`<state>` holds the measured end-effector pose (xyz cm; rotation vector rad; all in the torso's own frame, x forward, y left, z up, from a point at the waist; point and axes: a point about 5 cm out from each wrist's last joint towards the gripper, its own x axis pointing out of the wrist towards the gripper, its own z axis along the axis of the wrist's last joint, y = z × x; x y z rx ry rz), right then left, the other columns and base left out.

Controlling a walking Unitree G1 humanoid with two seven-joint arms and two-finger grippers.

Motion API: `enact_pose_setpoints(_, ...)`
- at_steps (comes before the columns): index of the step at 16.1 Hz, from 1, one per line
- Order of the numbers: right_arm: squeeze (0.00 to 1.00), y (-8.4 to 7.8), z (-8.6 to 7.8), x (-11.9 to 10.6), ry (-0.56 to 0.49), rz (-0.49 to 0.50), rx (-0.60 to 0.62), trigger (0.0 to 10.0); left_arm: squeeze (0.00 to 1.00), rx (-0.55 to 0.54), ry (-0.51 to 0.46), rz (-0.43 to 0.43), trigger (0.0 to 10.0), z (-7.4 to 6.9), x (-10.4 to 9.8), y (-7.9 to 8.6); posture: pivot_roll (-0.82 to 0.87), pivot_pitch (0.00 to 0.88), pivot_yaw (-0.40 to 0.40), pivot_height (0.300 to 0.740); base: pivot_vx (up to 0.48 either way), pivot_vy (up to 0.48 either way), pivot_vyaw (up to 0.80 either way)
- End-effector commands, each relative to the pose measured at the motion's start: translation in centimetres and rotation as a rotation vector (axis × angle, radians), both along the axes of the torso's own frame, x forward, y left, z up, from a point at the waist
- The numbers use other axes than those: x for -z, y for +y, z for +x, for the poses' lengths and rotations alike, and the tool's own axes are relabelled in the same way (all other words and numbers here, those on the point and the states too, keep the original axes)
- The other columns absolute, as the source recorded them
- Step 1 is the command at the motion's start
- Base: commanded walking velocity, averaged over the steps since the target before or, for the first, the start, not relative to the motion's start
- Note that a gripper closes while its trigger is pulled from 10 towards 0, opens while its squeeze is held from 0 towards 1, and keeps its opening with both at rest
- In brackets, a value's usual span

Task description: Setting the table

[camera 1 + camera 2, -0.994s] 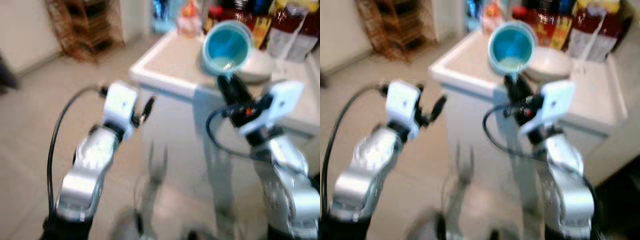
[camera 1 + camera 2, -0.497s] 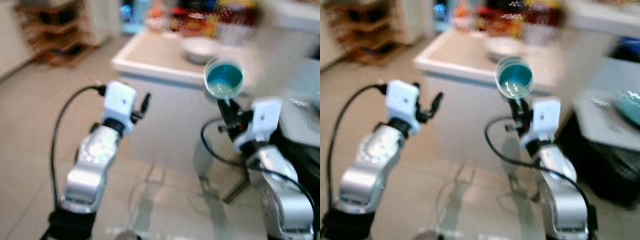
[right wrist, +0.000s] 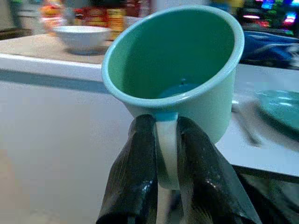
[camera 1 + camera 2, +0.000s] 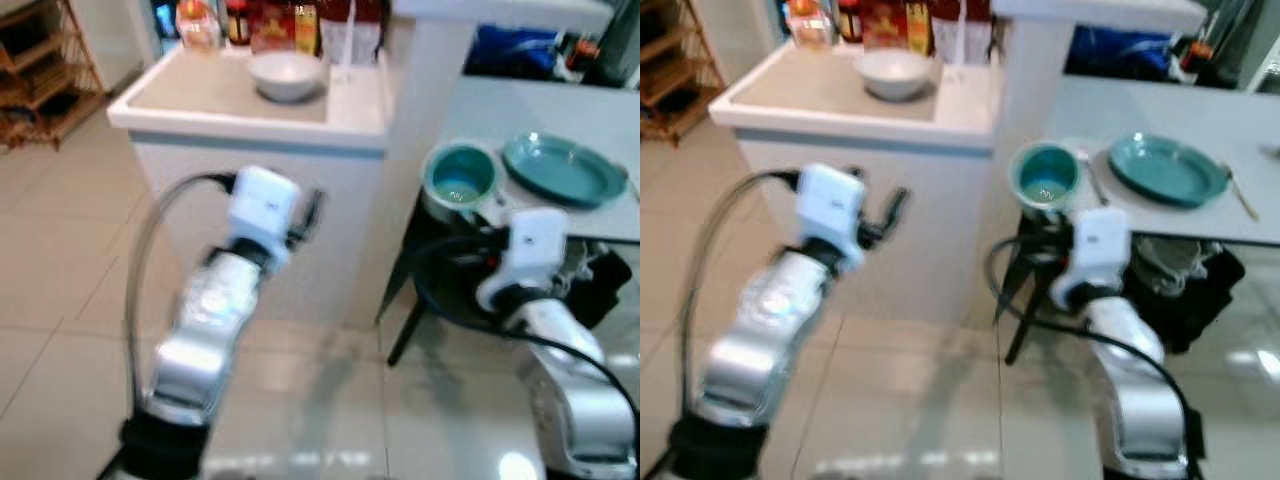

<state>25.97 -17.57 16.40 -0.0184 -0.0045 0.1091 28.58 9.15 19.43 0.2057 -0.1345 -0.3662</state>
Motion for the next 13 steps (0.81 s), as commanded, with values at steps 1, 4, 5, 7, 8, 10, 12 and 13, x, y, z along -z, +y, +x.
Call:
enact_pose_setpoints(1, 0.0, 0.07, 0.03, -0.42, -0.017, 0.0, 0.0, 10.0, 0.0, -0.022, -0.016, 0.012, 10.0, 0.23, -0.32, 0.54, 0.0, 0.056, -0.045, 0.74, 0.0, -0.48, 0.0)
enact_pose_setpoints(4, 0.0, -0.39, 0.25, -0.51, -0.016, 0.027, 0.023, 10.0, 0.0, -0.023, -0.025, 0.007, 10.0, 0.53, -0.55, 0.4, 0.0, 0.055, -0.046, 0.74, 0.0, -0.48, 0.0)
enact_pose_setpoints(5, 0.0, -0.47, 0.3, -0.58, -0.017, 0.028, 0.026, 10.0, 0.0, -0.023, -0.026, 0.005, 10.0, 0.57, -0.6, 0.33, 0.0, 0.054, -0.045, 0.74, 0.0, -0.48, 0.0)
enact_pose_setpoints(7, 0.0, -0.61, 0.36, -0.69, -0.024, 0.019, 0.033, 10.0, 0.0, -0.022, -0.029, 0.003, 10.0, 0.6, -0.66, 0.23, 0.0, 0.053, -0.045, 0.74, 0.0, -0.48, 0.0)
enact_pose_setpoints(8, 0.0, -0.66, 0.39, -0.75, -0.028, 0.02, 0.036, 10.0, 0.0, -0.02, -0.032, 0.002, 10.0, 0.61, -0.7, 0.19, 0.0, 0.053, -0.045, 0.74, 0.0, -0.48, 0.0)
enact_pose_setpoints(10, 0.0, -0.64, 0.4, -0.83, -0.034, 0.02, 0.036, 10.0, 0.0, -0.017, -0.036, 0.003, 10.0, 0.6, -0.75, 0.2, 0.0, 0.052, -0.044, 0.74, 0.0, -0.48, 0.0)
enact_pose_setpoints(12, 0.0, -0.6, 0.45, -0.92, -0.038, 0.017, 0.034, 10.0, 0.0, -0.02, -0.039, 0.001, 10.0, 0.61, -0.78, 0.25, 0.0, 0.05, -0.044, 0.74, 0.0, -0.48, 0.0)
enact_pose_setpoints(13, 0.0, -0.6, 0.53, -1.01, -0.041, 0.013, 0.034, 10.0, 0.0, -0.023, -0.054, -0.046, 10.0, 0.55, -1.15, 0.24, 0.0, 0.048, -0.043, 0.74, 0.0, -0.48, 0.0)
